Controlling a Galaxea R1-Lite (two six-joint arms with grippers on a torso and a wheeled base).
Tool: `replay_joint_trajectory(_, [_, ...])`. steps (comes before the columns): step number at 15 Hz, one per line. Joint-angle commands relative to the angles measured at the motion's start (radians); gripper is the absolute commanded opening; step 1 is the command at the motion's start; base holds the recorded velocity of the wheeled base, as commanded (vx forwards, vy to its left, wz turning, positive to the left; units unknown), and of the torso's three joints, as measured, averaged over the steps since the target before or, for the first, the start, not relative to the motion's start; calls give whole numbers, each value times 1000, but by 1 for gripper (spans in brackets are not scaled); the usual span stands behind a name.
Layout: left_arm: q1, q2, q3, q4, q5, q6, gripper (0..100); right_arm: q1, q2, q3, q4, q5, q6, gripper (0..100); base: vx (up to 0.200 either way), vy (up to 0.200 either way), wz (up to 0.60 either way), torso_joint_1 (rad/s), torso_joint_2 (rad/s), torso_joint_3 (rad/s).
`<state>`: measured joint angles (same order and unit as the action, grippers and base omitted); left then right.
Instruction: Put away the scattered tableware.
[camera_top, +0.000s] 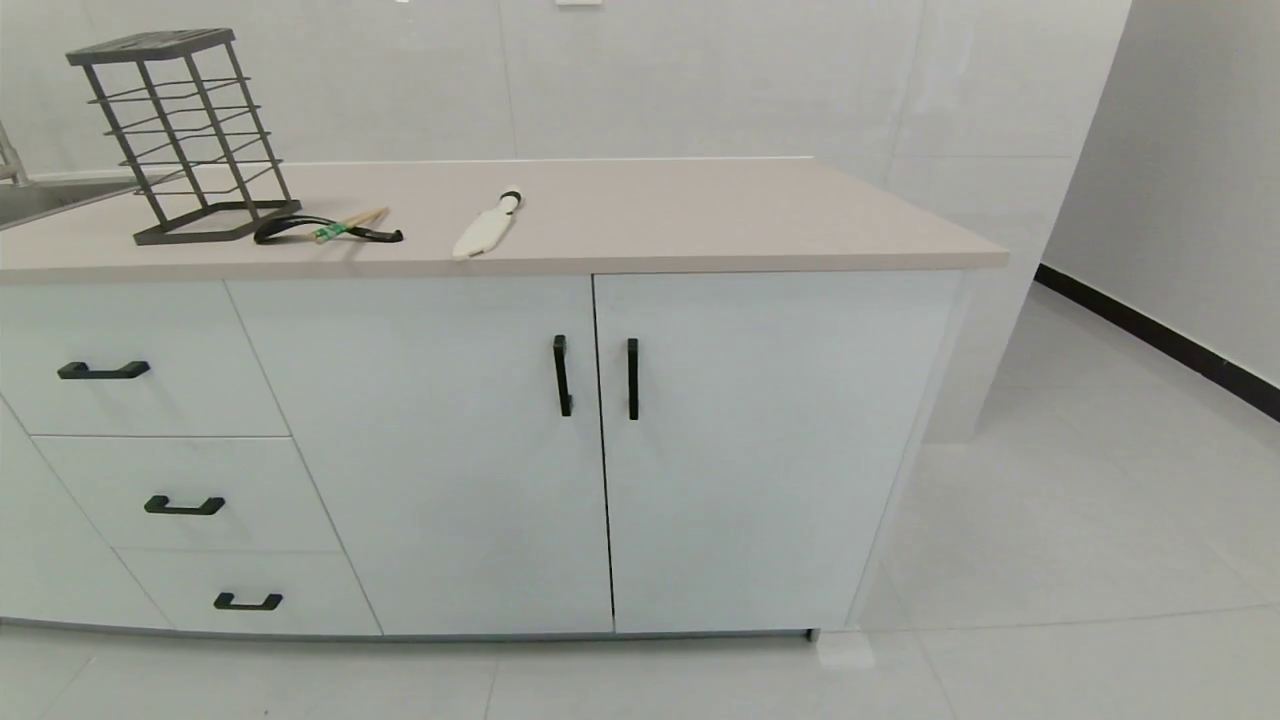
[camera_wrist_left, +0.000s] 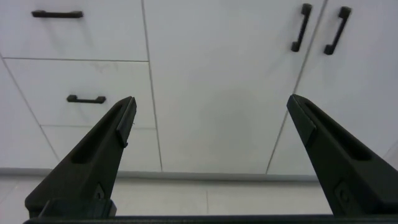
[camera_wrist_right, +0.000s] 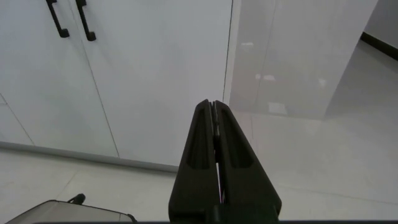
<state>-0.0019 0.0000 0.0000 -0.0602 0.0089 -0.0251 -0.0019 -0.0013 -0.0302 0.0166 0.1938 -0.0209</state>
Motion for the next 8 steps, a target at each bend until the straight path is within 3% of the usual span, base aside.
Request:
replay_joint_trajectory(1, [0,2,0,-1,0,-1,100,-1,1,0,0,-1,-2,0,0,200,0,2,-2,2])
replay_joint_trajectory(4, [0,2,0,-1,2,1,100,-1,1,1,0,18,-28,0,0,200,0,-4,4,4])
replay_joint_trajectory(6, [0,2,0,-1,2,4,100,-1,1,1,-1,121,-34,0,0,200,0,2,7,0])
replay_joint_trajectory(8, [0,2,0,-1,2,4,100,0,1,1,-1,144,-39,0,0,200,0,5,5,2])
